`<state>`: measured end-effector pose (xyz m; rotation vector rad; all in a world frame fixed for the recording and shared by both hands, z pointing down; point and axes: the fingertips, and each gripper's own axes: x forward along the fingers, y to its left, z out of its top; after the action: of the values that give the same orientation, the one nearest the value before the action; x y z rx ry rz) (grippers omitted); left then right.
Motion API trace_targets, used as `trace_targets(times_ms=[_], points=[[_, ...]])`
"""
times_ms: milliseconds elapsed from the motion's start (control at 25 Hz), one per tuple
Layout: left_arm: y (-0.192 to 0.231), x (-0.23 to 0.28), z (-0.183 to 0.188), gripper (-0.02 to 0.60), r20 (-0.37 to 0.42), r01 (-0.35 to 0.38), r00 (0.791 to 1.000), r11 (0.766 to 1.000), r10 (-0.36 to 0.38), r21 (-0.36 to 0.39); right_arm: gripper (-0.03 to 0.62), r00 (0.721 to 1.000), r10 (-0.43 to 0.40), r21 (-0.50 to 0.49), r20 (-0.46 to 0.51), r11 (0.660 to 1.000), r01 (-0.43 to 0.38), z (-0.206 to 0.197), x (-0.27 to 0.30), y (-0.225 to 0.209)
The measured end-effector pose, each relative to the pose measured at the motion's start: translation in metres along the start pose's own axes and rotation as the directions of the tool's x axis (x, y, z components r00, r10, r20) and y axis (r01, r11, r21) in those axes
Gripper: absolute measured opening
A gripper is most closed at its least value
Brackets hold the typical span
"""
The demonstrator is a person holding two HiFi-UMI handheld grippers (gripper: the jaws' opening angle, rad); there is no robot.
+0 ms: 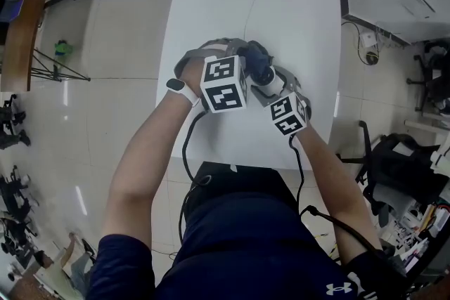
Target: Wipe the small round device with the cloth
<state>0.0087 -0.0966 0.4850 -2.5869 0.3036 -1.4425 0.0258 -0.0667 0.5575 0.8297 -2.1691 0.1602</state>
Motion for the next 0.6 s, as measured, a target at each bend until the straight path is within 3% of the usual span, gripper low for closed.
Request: trace_targets(times_ms=[120, 240, 360, 480, 560, 600], points=[[-0.001, 0.015, -0.023, 0.146, -0.056, 0.017, 0.998, 1.000, -0.018, -0.013, 0.334, 1.000, 0.003, 0.016, 0.002, 1.000, -0.003, 0.000, 0.000, 0.001], [-0.007, 0.034, -0.041, 0.146, -0.105, 0.037, 0.994, 0.999, -0.035, 0.023, 0.332, 1.000, 0.004, 0.030, 0.005, 1.000, -0.004, 0.000, -0.001, 0.001], [-0.014, 0.049, -0.055, 0.146, -0.179, 0.047, 0.984, 0.987, -0.019, 0.153, 0.331, 1.000, 0.009, 0.034, 0.004, 0.999, -0.009, 0.000, -0.001, 0.001], [-0.020, 0.060, -0.063, 0.146, -0.235, 0.051, 0.972, 0.950, 0.024, 0.308, 0.331, 1.000, 0.012, 0.038, 0.002, 0.999, -0.012, -0.001, -0.001, 0.000], [-0.021, 0.063, -0.066, 0.146, -0.246, 0.026, 0.967, 0.941, 0.061, 0.337, 0.330, 1.000, 0.012, 0.041, 0.000, 0.999, -0.012, -0.001, 0.000, 0.000], [-0.021, 0.061, -0.068, 0.146, -0.243, 0.003, 0.967, 0.954, 0.073, 0.299, 0.330, 1.000, 0.013, 0.044, -0.001, 0.999, -0.013, -0.002, 0.000, 0.001]])
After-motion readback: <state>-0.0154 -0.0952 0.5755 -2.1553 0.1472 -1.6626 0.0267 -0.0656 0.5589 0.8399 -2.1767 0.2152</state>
